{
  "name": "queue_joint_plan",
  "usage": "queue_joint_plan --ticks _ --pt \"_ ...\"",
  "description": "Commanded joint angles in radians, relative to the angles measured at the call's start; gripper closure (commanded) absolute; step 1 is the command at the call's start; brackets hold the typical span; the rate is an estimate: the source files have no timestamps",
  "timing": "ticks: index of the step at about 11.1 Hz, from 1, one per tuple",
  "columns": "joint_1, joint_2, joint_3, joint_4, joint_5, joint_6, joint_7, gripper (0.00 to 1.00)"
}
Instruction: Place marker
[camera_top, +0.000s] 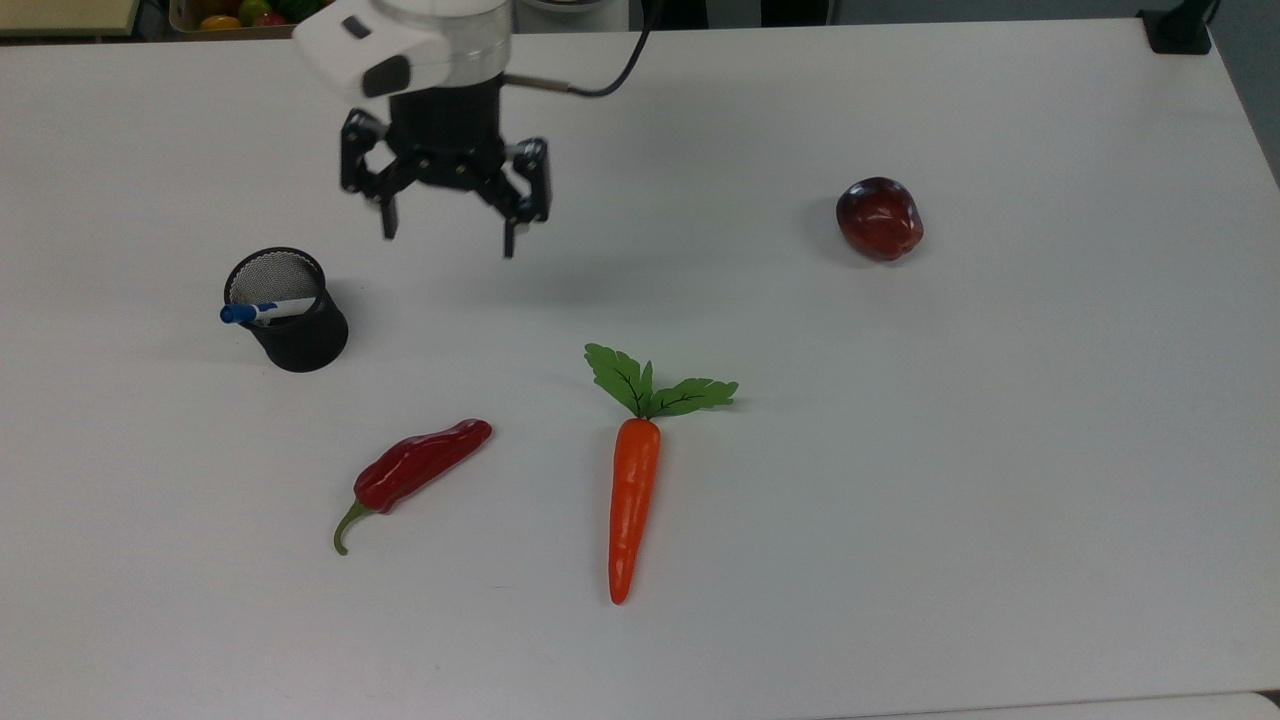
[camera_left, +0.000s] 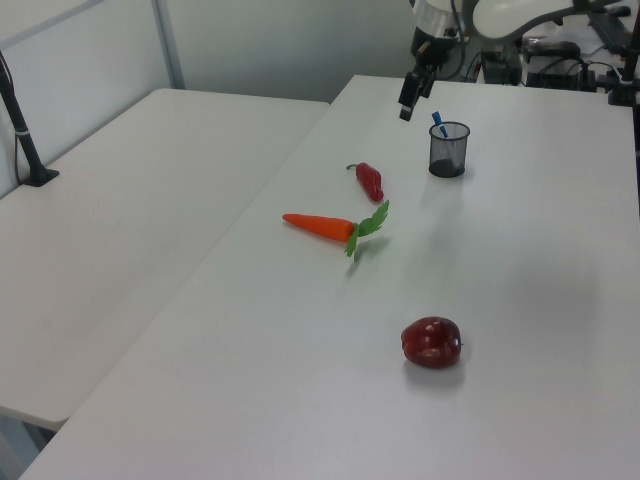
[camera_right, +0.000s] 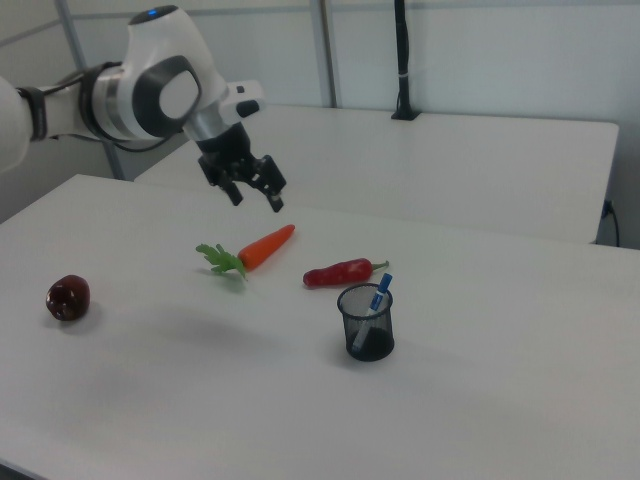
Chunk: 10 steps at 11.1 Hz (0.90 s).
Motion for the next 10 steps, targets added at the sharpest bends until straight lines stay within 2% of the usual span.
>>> queue_joint_plan --ticks 1,4,6,10 --pt "0.061 -0.117 -0.007 -0.015 -0.004 -0.241 -0.035 0.00" --pt "0.083 -0.213 -0.016 -0.018 0.076 -0.420 -0.069 0.00" --pt "0.075 -0.246 -0.018 -0.016 0.082 -0.504 -0.072 0.00" --pt "0.066 -0.248 -0.021 -0.015 0.084 -0.512 -0.089 0.00"
